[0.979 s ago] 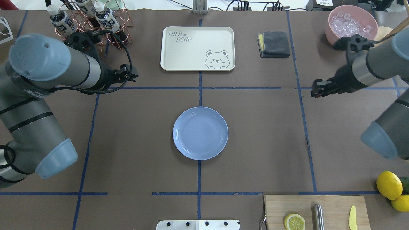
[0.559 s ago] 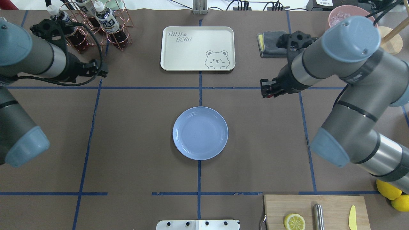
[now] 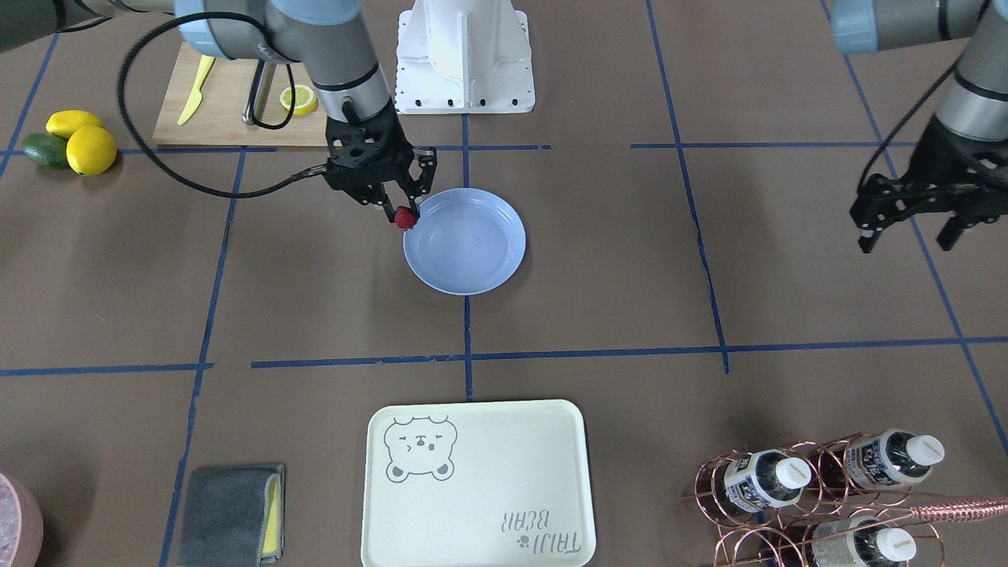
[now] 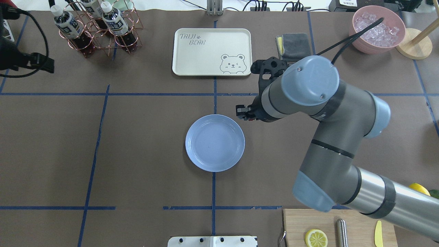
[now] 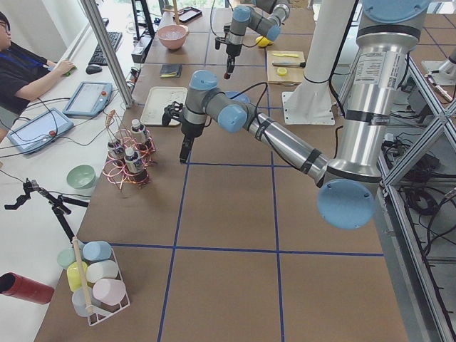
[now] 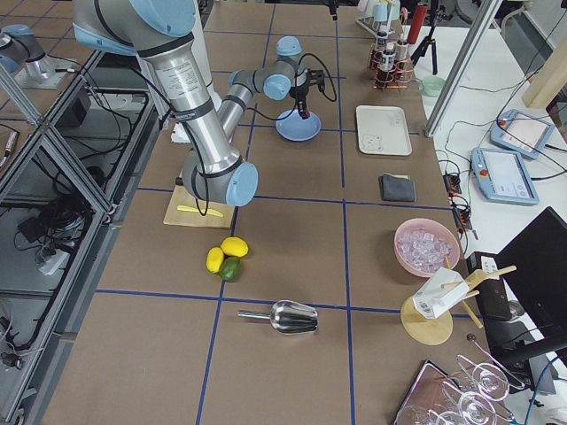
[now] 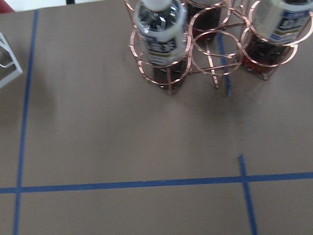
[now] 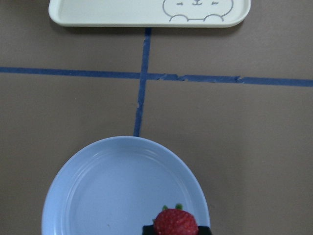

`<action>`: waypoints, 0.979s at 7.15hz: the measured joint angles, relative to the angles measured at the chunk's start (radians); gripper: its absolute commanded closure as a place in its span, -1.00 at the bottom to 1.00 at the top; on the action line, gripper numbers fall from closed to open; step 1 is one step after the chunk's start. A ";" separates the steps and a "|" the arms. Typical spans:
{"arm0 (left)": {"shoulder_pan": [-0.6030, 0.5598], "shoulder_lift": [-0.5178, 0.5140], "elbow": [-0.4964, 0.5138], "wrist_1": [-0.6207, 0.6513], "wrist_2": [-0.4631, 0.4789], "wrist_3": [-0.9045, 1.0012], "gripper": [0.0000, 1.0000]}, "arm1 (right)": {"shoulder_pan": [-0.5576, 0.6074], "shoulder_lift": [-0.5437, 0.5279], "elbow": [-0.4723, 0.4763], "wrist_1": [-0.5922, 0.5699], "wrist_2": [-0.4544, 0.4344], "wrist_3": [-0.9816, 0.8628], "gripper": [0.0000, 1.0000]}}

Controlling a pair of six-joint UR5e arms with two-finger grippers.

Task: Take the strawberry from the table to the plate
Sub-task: 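Carry the strawberry over the plate with right gripper while left arm retracts, then lower the strawberry onto the plate center and open the right gripper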

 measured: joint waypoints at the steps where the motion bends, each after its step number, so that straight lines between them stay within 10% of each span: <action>1: -0.059 0.014 0.042 -0.004 -0.009 0.113 -1.00 | -0.049 0.043 -0.058 0.003 -0.059 0.011 1.00; 7: -0.153 0.049 0.111 -0.013 -0.017 0.308 -1.00 | -0.101 0.130 -0.307 0.175 -0.156 0.033 1.00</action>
